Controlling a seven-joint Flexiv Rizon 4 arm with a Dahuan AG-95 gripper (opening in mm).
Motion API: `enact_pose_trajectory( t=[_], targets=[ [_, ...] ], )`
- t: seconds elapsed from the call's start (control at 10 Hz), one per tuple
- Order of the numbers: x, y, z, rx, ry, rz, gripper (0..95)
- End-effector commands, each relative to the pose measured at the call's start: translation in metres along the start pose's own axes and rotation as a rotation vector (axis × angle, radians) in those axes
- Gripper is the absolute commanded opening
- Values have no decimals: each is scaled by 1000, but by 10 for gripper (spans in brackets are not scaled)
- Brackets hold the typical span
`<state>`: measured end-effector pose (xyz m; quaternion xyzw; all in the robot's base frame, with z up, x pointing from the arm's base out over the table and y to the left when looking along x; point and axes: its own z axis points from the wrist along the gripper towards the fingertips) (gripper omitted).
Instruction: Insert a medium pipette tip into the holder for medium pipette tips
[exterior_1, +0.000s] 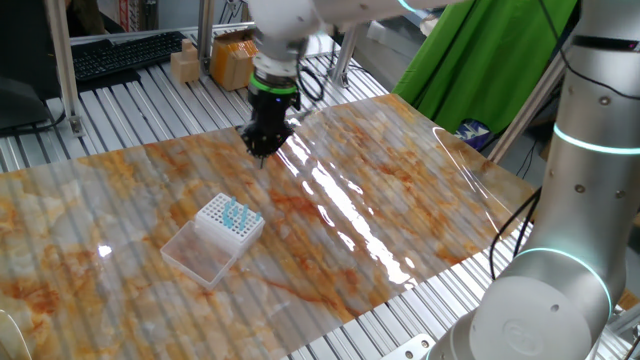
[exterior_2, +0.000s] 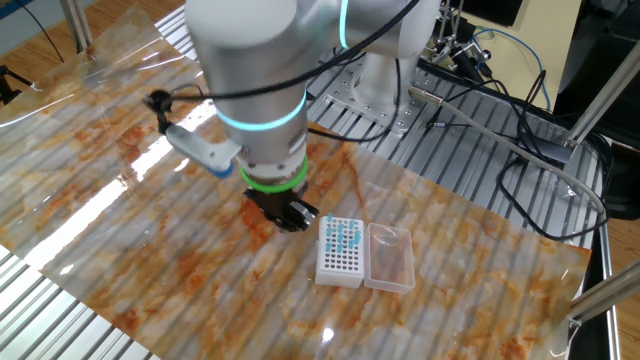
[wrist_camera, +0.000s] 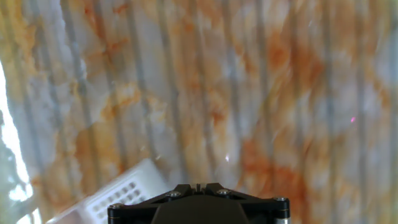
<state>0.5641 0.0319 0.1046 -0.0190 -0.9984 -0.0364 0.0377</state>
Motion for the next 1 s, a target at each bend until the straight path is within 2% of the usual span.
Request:
enact_pose_trajectory(
  t=[0.1,0.4,0.5,1.0],
  targets=[
    [-8,-14,5,2,-67,-63,0],
    [-9,-25,9,24,-127,-110,0],
    [-10,-30,12,27,-136,-131,0],
    [-12,-32,17,30,-136,-169,0]
  ],
)
